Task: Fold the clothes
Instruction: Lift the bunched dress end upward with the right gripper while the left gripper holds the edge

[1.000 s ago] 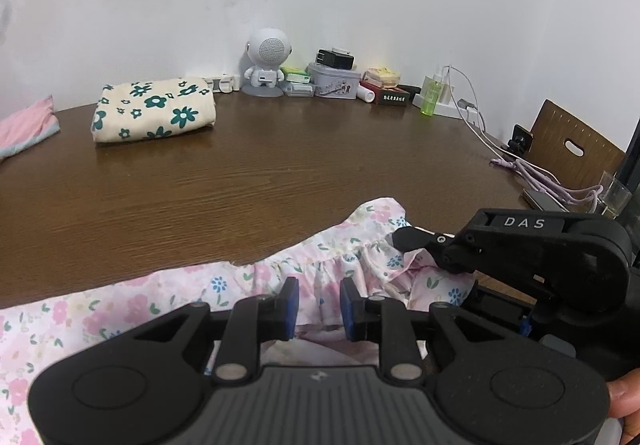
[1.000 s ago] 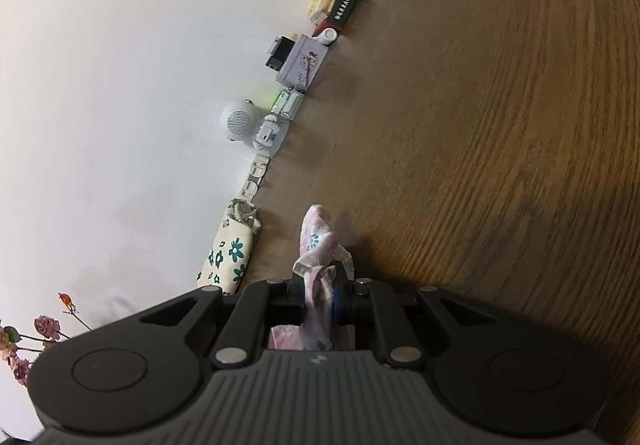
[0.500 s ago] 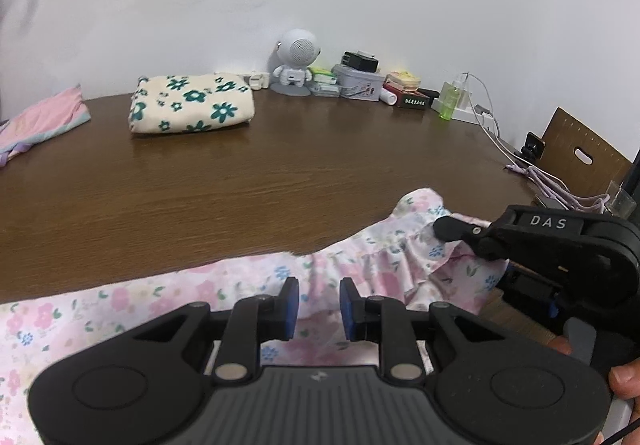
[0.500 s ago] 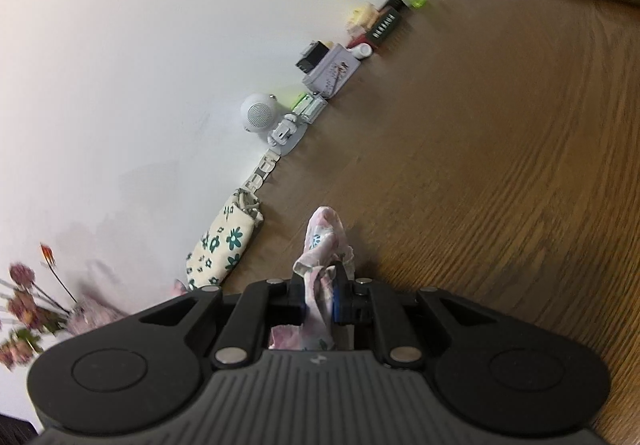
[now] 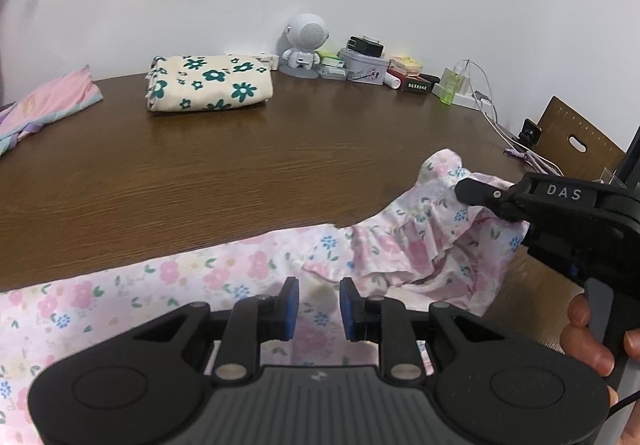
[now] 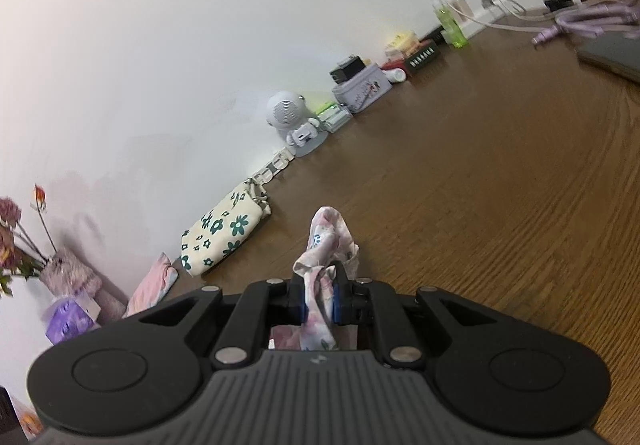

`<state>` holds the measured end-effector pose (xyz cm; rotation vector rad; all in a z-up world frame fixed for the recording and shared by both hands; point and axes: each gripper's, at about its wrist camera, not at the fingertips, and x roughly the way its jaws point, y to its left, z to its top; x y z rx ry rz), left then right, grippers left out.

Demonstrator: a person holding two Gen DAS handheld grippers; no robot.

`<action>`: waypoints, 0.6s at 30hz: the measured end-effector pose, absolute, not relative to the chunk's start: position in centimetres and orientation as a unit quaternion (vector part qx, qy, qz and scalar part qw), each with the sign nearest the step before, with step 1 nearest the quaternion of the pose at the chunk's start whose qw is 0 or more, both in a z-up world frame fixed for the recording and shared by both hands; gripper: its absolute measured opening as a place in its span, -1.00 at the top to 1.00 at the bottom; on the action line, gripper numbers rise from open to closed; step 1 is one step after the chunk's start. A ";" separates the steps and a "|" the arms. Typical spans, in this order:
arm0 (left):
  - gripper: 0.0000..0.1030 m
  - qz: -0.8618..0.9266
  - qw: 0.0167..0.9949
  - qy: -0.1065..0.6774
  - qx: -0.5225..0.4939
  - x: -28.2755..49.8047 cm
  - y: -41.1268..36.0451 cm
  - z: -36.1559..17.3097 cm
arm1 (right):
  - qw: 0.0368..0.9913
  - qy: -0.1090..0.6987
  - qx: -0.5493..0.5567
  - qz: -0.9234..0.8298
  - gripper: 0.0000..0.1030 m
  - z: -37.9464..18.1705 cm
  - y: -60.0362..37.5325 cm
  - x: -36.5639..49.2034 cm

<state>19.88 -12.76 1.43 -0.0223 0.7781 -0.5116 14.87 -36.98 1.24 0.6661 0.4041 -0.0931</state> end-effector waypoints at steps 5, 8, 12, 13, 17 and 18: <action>0.61 -0.249 0.890 0.381 -0.010 19.9 -11.4 1.2 | 0.942 0.191 0.274 -0.039 0.80 2.2 -35.2 14.8; 0.61 -0.250 0.889 0.384 -0.009 19.8 -10.7 1.2 | 0.951 0.187 0.242 -0.036 0.80 2.7 -34.1 14.7; 0.61 -0.248 0.889 0.384 -0.004 19.6 -9.8 1.3 | 0.959 0.184 0.215 -0.029 0.80 3.0 -32.8 14.5; 0.61 -0.248 0.889 0.385 -0.003 19.6 -9.6 1.4 | 0.960 0.184 0.208 -0.027 0.80 3.1 -32.5 14.5; 0.61 -0.254 0.886 0.388 -0.005 19.7 -8.7 1.5 | 0.966 0.182 0.181 -0.022 0.80 3.5 -31.3 14.4; 0.61 -0.255 0.886 0.388 -0.006 19.7 -8.5 1.5 | 0.968 0.182 0.172 -0.020 0.80 3.6 -30.9 14.4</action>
